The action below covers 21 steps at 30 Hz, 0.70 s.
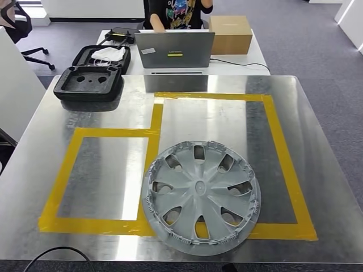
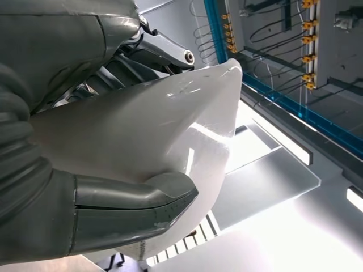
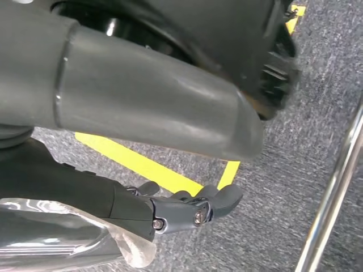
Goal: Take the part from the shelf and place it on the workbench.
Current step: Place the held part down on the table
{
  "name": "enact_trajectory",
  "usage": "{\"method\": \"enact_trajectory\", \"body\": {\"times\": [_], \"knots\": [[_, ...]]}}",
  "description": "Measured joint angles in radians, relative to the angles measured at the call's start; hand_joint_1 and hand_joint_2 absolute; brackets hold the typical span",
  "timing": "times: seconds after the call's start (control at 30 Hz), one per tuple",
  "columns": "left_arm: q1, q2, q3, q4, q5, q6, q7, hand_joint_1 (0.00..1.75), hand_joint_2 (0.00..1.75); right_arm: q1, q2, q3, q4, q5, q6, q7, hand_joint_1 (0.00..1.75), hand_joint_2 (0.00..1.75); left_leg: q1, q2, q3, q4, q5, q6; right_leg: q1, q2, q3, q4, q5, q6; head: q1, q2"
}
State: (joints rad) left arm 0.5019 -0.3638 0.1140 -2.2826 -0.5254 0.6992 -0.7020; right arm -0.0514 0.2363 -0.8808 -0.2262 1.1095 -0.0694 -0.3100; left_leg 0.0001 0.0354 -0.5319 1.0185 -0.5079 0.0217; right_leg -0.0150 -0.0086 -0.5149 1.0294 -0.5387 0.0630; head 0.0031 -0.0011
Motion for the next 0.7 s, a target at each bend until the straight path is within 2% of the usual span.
{"method": "enact_trajectory", "body": {"times": [0.1, 0.13, 0.2, 0.23, 0.27, 0.3, 0.33, 0.37, 0.43, 0.47, 0.5, 0.53, 0.6, 0.63, 0.67, 0.7], "knots": [[0.0, 0.0, -0.001, 0.0, -0.001, 0.0, 0.0, 1.75, 1.75, 0.0, 0.0, 0.0, 0.0, 0.0, 0.0, 0.0, 0.0, 0.0, -0.001, -0.001, -0.007, 0.008, 0.004, -0.017, 0.0, 0.006, -0.006, -0.01, 0.0, -0.025, 0.001, 0.0], [0.0, 0.0, -0.001, 0.0, -0.001, 0.0, 0.0, 1.75, 1.75, 0.0, 0.0, 0.0, 0.0, 0.0, 0.0, 0.0, 0.0, 0.0, 0.0, -0.005, -0.012, 0.018, -0.007, -0.022, -0.001, 0.007, -0.01, -0.011, 0.004, -0.034, -0.001, 0.0], [0.0, 0.001, -0.001, 0.001, -0.001, 0.0, 0.0, 1.75, 1.75, -0.001, 0.0, 0.0, 0.0, 0.0, 0.0, 0.0, 0.0, 0.0, 0.002, -0.016, -0.041, 0.088, -0.068, -0.033, -0.003, 0.007, -0.022, -0.014, 0.015, -0.053, -0.003, 0.0], [0.0, 0.001, -0.001, 0.001, -0.001, 0.0, 0.0, 1.75, 1.75, -0.002, 0.0, 0.0, 0.0, 0.0, 0.0, 0.0, 0.0, 0.0, 0.003, -0.02, -0.064, 0.15, -0.109, -0.037, -0.002, 0.007, -0.029, -0.014, 0.021, -0.059, -0.005, 0.0], [0.0, 0.001, -0.001, 0.002, -0.001, 0.0, 0.0, 1.75, 1.75, -0.002, 0.0, 0.0, 0.0, 0.001, 0.0, 0.0, 0.0, 0.0, 0.004, -0.022, -0.085, 0.213, -0.143, -0.04, -0.001, 0.007, -0.038, -0.014, 0.027, -0.063, -0.004, 0.0], [0.0, 0.001, -0.001, 0.003, -0.001, 0.0, 0.0, 1.75, 1.75, -0.001, 0.0, 0.0, 0.0, 0.001, 0.0, 0.0, 0.0, 0.0, 0.005, -0.023, -0.097, 0.258, -0.16, -0.041, 0.001, 0.007, -0.046, -0.013, 0.033, -0.065, -0.005, 0.0], [0.0, 0.001, -0.001, 0.004, -0.001, 0.0, 0.0, 1.75, 1.75, -0.001, 0.0, 0.0, 0.0, 0.001, 0.0, 0.0, 0.0, 0.0, 0.005, -0.023, -0.093, 0.271, -0.157, -0.04, 0.003, 0.008, -0.054, -0.013, 0.039, -0.065, -0.004, 0.0], [0.0, 0.001, -0.001, 0.004, -0.001, 0.0, 0.0, 1.75, 1.75, -0.001, 0.0, 0.0, 0.0, 0.001, 0.0, 0.0, 0.0, 0.0, 0.005, -0.023, -0.07, 0.242, -0.135, -0.037, 0.004, 0.009, -0.06, -0.013, 0.045, -0.065, -0.004, 0.0], [0.0, 0.001, -0.001, 0.005, -0.001, 0.0, 0.0, 1.75, 1.75, -0.001, 0.0, 0.0, 0.0, 0.002, 0.0, 0.0, 0.0, 0.0, 0.004, -0.028, 0.016, 0.099, -0.078, -0.025, 0.007, 0.012, -0.07, -0.012, 0.057, -0.063, -0.004, 0.0], [0.0, 0.001, -0.001, 0.005, -0.001, 0.0, 0.0, 1.75, 1.75, -0.002, 0.0, 0.0, 0.0, 0.003, 0.0, 0.0, 0.0, 0.0, 0.002, -0.032, 0.053, 0.032, -0.059, -0.021, 0.008, 0.015, -0.074, -0.013, 0.064, -0.059, -0.004, 0.0], [0.0, 0.001, -0.001, 0.005, -0.001, 0.0, 0.0, 1.75, 1.75, -0.003, 0.0, 0.0, 0.0, 0.004, 0.0, 0.0, 0.0, 0.0, 0.0, -0.035, 0.076, -0.015, -0.05, -0.017, 0.008, 0.016, -0.077, -0.013, 0.07, -0.054, -0.004, 0.0], [0.0, 0.001, -0.001, 0.005, -0.001, 0.0, 0.0, 1.75, 1.75, -0.003, 0.0, 0.0, 0.0, 0.004, -0.001, 0.0, 0.0, 0.0, -0.003, -0.037, 0.082, -0.033, -0.049, -0.014, 0.008, 0.017, -0.08, -0.015, 0.077, -0.048, -0.004, 0.0], [0.0, 0.001, -0.001, 0.005, -0.001, 0.0, 0.0, 1.75, 1.75, -0.003, 0.0, 0.0, 0.0, 0.005, -0.001, 0.0, 0.0, 0.0, -0.004, -0.036, 0.073, -0.04, -0.035, -0.006, 0.006, 0.018, -0.083, -0.02, 0.09, -0.035, -0.004, 0.0], [0.0, 0.001, -0.001, 0.005, -0.001, 0.0, 0.0, 1.75, 1.75, -0.002, 0.0, -0.001, 0.0, 0.005, -0.001, 0.0, 0.0, 0.0, -0.002, -0.033, 0.066, -0.045, -0.025, 0.0, 0.006, 0.018, -0.09, -0.016, 0.083, -0.03, -0.004, 0.0], [0.0, 0.0, -0.002, 0.005, -0.001, 0.0, 0.0, 1.75, 1.75, -0.002, 0.0, -0.001, 0.0, 0.005, -0.001, 0.0, 0.0, 0.0, 0.0, -0.031, 0.058, -0.05, -0.013, 0.007, 0.005, 0.017, -0.1, 0.0, 0.06, -0.025, -0.002, 0.0], [0.0, 0.0, -0.002, 0.005, -0.001, 0.0, 0.0, 1.75, 1.75, -0.001, 0.0, -0.001, 0.0, 0.006, -0.002, 0.0, 0.0, 0.0, 0.003, -0.028, 0.047, -0.054, -0.001, 0.013, 0.005, 0.017, -0.115, 0.037, 0.021, -0.022, -0.001, 0.0]]}}
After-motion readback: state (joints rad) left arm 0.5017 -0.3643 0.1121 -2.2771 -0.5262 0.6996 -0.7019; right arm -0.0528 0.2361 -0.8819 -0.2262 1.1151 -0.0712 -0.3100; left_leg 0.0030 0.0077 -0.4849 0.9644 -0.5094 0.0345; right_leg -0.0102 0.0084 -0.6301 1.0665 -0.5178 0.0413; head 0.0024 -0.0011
